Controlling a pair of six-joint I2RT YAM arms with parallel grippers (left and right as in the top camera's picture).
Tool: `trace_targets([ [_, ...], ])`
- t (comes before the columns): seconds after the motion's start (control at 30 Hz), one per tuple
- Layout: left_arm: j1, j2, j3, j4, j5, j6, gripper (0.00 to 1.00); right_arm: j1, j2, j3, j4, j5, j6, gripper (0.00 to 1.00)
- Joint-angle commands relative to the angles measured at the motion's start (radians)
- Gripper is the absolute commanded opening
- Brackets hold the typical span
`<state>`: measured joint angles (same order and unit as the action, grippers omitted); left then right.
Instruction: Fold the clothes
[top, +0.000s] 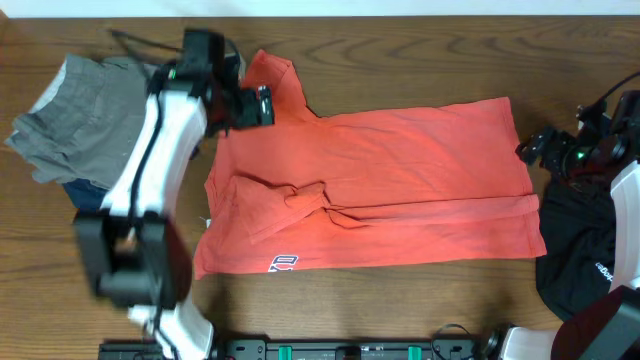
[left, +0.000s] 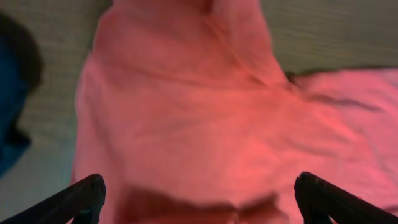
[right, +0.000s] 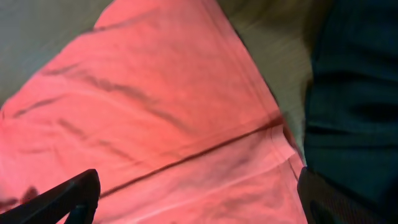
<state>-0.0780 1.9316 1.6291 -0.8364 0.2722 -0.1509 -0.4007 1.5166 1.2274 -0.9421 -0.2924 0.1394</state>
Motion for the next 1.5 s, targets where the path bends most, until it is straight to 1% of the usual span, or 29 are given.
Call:
trace_targets([
  [0.0, 0.048, 0.167, 0.187, -0.031, 0.005, 0.028, 0.98, 0.009, 0.004, -0.002, -0.013, -0.02, -0.043, 0.99],
  [0.07, 0.066, 0.257, 0.281, -0.033, 0.004, 0.028, 0.98, 0.01, 0.004, -0.003, -0.014, -0.019, -0.043, 0.99],
  [0.17, 0.083, 0.344, 0.364, -0.008, 0.004, 0.027, 0.98, 0.01, 0.004, -0.003, -0.014, -0.019, -0.043, 0.99],
  [0.23, 0.086, 0.379, 0.386, 0.027, 0.005, 0.027, 0.98, 0.01, 0.004, -0.003, -0.016, -0.019, -0.043, 0.99],
  [0.4, 0.085, 0.43, 0.386, 0.122, 0.004, 0.027, 0.98, 0.01, 0.004, -0.003, -0.016, -0.019, -0.043, 0.99],
  [0.53, 0.085, 0.462, 0.385, 0.164, 0.003, 0.027, 0.98, 0.01, 0.004, -0.003, -0.019, -0.019, -0.043, 0.99],
  [0.77, 0.079, 0.51, 0.385, 0.187, -0.01, 0.023, 0.98, 0.01, 0.004, -0.003, -0.024, -0.019, -0.043, 0.99],
  [0.9, 0.048, 0.533, 0.385, 0.164, -0.011, 0.024, 1.0, 0.01, 0.004, -0.003, -0.022, -0.019, -0.043, 0.99],
  [0.93, 0.039, 0.536, 0.384, 0.155, -0.011, 0.024, 0.97, 0.01, 0.004, -0.003, -0.02, -0.019, -0.043, 0.99],
  [0.97, 0.031, 0.537, 0.381, 0.149, -0.011, 0.024, 0.91, 0.01, 0.004, -0.003, -0.019, -0.019, -0.043, 0.99],
  [1.03, 0.015, 0.537, 0.381, 0.142, -0.012, 0.024, 0.72, 0.01, 0.004, -0.003, -0.018, -0.019, -0.043, 0.99],
  [1.1, 0.006, 0.537, 0.381, 0.142, -0.015, 0.023, 0.46, 0.01, 0.004, -0.003, -0.019, -0.019, -0.043, 0.99],
  [1.13, 0.004, 0.537, 0.381, 0.142, -0.015, 0.02, 0.3, 0.01, 0.004, -0.003, -0.019, -0.019, -0.043, 0.99],
  [1.17, 0.005, 0.537, 0.381, 0.142, -0.015, 0.018, 0.19, 0.01, 0.004, -0.003, -0.019, -0.019, -0.043, 0.98],
  [1.2, 0.005, 0.537, 0.381, 0.139, -0.015, 0.011, 0.12, 0.01, 0.004, -0.003, -0.019, -0.019, -0.043, 0.97],
  [1.23, 0.007, 0.536, 0.381, 0.136, -0.014, 0.003, 0.08, 0.01, 0.004, -0.003, -0.019, -0.019, -0.043, 0.95],
  [1.27, 0.01, 0.534, 0.381, 0.132, -0.014, -0.007, 0.06, 0.01, 0.005, -0.003, -0.018, -0.019, -0.043, 0.92],
  [1.4, 0.026, 0.504, 0.381, 0.112, -0.014, -0.051, 0.06, 0.03, 0.018, -0.003, -0.022, -0.018, -0.048, 0.76],
  [1.47, 0.031, 0.481, 0.381, 0.09, -0.015, -0.065, 0.06, 0.062, 0.035, -0.003, -0.028, 0.027, -0.048, 0.74],
])
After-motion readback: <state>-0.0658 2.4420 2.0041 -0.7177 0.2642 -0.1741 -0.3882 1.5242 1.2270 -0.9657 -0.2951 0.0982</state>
